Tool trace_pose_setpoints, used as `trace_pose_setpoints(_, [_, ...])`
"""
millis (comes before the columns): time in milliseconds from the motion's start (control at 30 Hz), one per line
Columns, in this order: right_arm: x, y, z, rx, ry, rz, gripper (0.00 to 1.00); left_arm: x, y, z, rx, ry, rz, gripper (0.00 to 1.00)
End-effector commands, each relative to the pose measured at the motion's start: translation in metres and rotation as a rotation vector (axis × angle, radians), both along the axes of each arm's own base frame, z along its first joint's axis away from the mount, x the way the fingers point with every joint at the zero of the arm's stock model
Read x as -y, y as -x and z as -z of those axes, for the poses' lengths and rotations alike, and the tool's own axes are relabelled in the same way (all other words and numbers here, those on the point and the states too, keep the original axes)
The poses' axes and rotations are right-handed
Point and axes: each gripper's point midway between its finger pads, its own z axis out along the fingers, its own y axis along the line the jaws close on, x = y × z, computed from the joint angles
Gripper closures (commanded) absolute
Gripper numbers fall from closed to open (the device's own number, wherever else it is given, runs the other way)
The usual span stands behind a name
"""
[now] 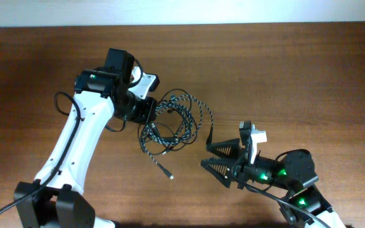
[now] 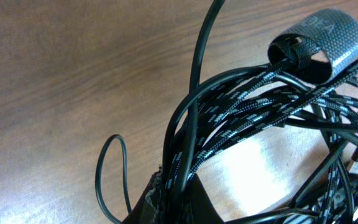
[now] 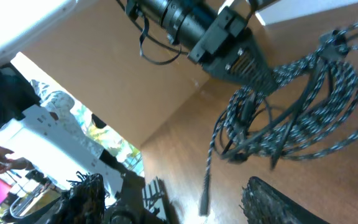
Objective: Untangle cables
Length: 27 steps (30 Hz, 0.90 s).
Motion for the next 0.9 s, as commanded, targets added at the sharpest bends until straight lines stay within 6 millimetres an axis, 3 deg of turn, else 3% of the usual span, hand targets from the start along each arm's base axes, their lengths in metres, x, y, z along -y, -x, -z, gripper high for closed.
trace_pose_setpoints(0, [-0.002, -0.005, -0.014, 0.068, -0.02, 0.015, 0.32, -0.001, 0.002, 0.0, 0.006, -0.014, 0.017, 1.0])
trace_pose_setpoints(100, [-0.002, -0.031, 0.015, 0.0, 0.075, 0.103, 0.31, -0.001, 0.002, 0.0, 0.006, -0.014, 0.017, 1.0])
trace_pose_setpoints(200, [-0.006, -0.043, 0.009, -0.068, 0.206, 0.098, 0.31, -0.001, 0.001, 0.0, 0.01, -0.013, 0.017, 1.0])
trace_pose_setpoints(267, [0.007, -0.05, 0.013, -0.139, 0.334, 0.18, 0.3, -0.001, 0.0, 0.0, 0.011, -0.013, 0.017, 1.0])
trace_pose_setpoints(333, [0.002, -0.039, 0.008, -0.144, 0.374, 0.143, 0.3, 0.0, -0.001, -0.001, 0.016, -0.012, 0.017, 1.0])
trace_pose_setpoints(400, [-0.018, -0.028, 0.003, -0.086, 0.371, 0.084, 0.3, 0.0, -0.002, -0.001, 0.02, -0.011, 0.017, 1.0])
trace_pose_setpoints(467, [-0.03, -0.033, 0.008, -0.053, 0.396, 0.114, 0.31, 0.0, -0.001, -0.001, 0.018, -0.01, 0.013, 1.0])
trace_pose_setpoints(600, [-0.052, -0.025, -0.002, 0.006, 0.356, 0.07, 0.36, 0.0, -0.002, -0.001, 0.02, -0.01, 0.013, 1.0])
trace_pose_setpoints(633, [-0.051, -0.031, 0.001, -0.006, 0.364, 0.102, 0.39, 0.0, -0.002, -0.001, 0.02, -0.01, 0.013, 1.0])
trace_pose_setpoints(700, [-0.048, -0.062, 0.029, -0.101, 0.415, 0.246, 0.47, 0.0, -0.002, -0.001, 0.019, -0.01, 0.013, 1.0])
trace_pose_setpoints(767, [-0.056, -0.072, 0.038, -0.102, 0.416, 0.248, 0.49, 0.0, -0.001, -0.001, 0.015, -0.011, 0.013, 1.0])
trace_pose_setpoints(867, [-0.048, -0.092, 0.049, -0.163, 0.423, 0.379, 0.54, 0.0, 0.0, 0.0, 0.011, -0.012, 0.013, 1.0])
